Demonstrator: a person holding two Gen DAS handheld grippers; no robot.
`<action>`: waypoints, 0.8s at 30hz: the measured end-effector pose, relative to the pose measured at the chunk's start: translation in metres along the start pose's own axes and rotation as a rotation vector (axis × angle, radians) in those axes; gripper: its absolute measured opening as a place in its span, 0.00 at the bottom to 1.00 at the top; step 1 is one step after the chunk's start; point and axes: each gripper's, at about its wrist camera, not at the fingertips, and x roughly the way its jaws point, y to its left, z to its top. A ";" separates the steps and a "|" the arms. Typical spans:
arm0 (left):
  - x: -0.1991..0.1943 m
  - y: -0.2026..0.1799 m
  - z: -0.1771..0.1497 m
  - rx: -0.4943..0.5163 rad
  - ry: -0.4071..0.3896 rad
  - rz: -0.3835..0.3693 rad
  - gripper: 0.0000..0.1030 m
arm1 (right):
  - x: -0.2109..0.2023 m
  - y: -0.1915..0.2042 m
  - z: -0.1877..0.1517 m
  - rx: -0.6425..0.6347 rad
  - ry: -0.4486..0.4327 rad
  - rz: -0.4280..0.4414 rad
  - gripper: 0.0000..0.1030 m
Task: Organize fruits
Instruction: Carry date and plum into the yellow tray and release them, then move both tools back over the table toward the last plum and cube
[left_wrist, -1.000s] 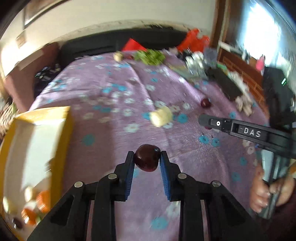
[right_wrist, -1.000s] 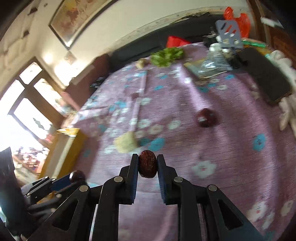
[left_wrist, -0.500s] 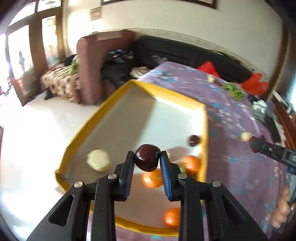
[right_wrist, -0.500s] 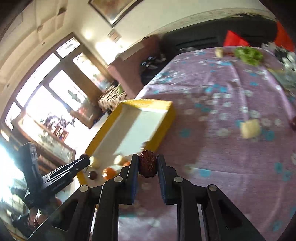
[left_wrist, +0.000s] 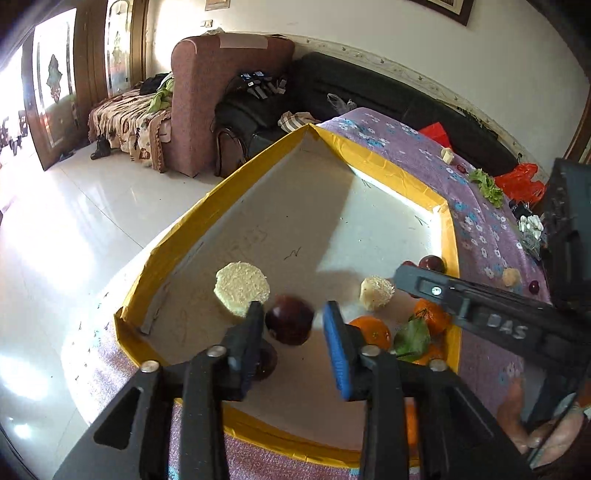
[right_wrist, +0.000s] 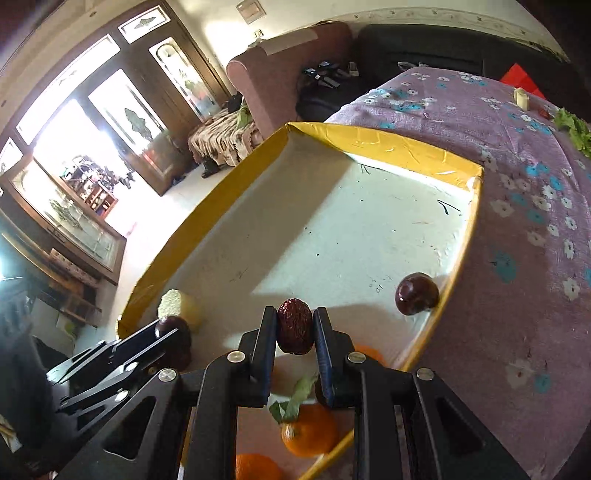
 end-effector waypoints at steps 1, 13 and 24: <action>-0.003 0.002 0.000 -0.009 -0.009 -0.005 0.55 | 0.001 0.002 0.000 -0.008 -0.003 -0.012 0.23; -0.049 -0.020 0.003 0.000 -0.091 -0.007 0.74 | -0.054 0.011 -0.014 -0.103 -0.108 -0.101 0.42; -0.071 -0.086 -0.012 0.174 -0.108 -0.016 0.78 | -0.130 -0.071 -0.064 0.003 -0.172 -0.230 0.60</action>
